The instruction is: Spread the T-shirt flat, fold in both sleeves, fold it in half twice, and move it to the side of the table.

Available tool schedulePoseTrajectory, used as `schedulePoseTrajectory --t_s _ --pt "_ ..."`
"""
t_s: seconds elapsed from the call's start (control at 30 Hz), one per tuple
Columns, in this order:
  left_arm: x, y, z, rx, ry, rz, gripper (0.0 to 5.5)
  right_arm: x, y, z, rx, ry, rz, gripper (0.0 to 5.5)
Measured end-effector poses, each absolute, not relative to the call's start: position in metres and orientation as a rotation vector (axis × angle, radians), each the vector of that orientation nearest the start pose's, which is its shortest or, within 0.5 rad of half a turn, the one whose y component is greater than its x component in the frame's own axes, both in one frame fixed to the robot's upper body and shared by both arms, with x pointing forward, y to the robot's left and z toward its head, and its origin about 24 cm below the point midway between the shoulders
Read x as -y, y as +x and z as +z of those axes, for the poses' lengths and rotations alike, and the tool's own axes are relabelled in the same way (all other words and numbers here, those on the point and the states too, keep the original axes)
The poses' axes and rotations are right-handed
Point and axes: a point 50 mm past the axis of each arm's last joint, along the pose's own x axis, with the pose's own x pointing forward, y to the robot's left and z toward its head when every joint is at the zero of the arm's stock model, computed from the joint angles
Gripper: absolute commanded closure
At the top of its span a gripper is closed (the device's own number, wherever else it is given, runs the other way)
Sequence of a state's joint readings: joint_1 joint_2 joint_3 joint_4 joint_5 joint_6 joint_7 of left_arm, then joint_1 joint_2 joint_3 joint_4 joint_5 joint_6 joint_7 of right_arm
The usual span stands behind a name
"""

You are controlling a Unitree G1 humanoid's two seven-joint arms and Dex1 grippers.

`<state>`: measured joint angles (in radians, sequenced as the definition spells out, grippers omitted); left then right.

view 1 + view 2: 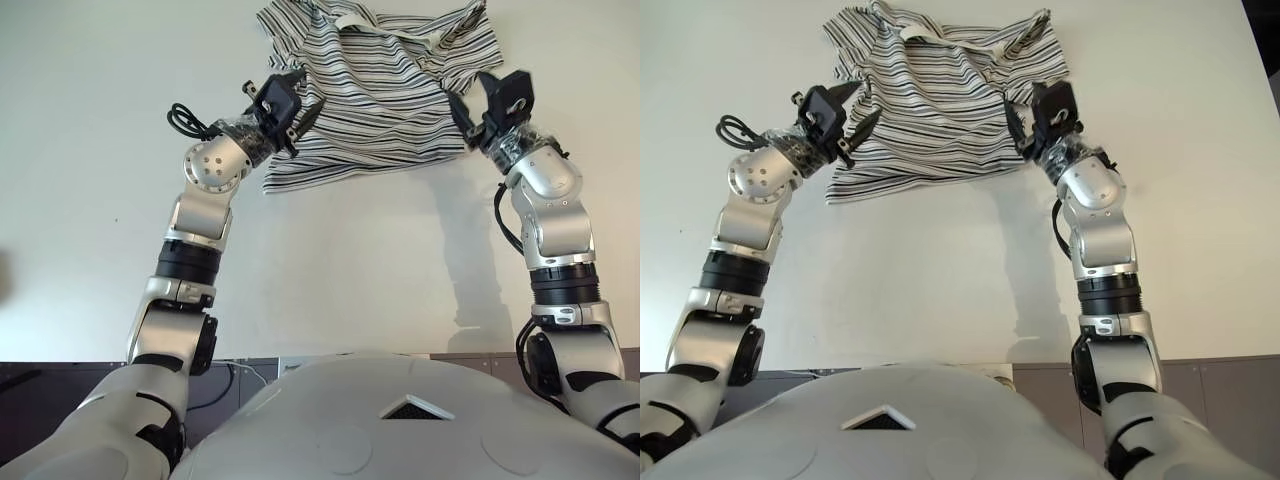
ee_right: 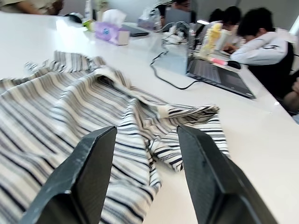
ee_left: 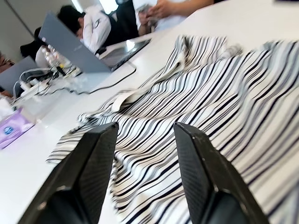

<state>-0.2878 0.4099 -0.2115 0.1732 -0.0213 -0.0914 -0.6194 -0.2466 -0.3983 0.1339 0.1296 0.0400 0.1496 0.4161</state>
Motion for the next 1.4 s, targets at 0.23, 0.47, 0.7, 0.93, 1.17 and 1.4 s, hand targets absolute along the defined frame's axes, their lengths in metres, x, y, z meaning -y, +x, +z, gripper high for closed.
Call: schedulePoseTrajectory --t_s 0.23,0.47,0.7,0.93,1.17,1.4 --pt "-0.155 0.274 0.035 -0.207 0.621 -0.949 3.33 0.177 0.348 0.028 -0.383 -0.361 0.313 3.13" --pt "-0.163 0.282 0.022 -0.170 0.763 -0.861 3.33 0.204 0.372 0.062 -0.164 0.183 -0.074 3.13" --pt "-0.160 0.263 0.023 -0.128 0.726 -0.888 3.33 0.185 0.300 0.056 -0.091 -0.145 0.267 3.13" --pt "-0.195 0.178 0.044 -0.366 0.704 -1.232 3.33 0.156 0.220 0.080 -0.140 -0.381 0.703 3.13" --pt "-0.180 0.232 0.097 -0.138 0.536 -1.033 3.33 0.173 0.222 0.052 -0.300 -0.510 0.679 3.13" --pt "-0.160 0.270 0.060 -0.174 0.599 -0.902 3.33 0.214 0.292 0.039 -0.387 -0.451 0.414 3.13"
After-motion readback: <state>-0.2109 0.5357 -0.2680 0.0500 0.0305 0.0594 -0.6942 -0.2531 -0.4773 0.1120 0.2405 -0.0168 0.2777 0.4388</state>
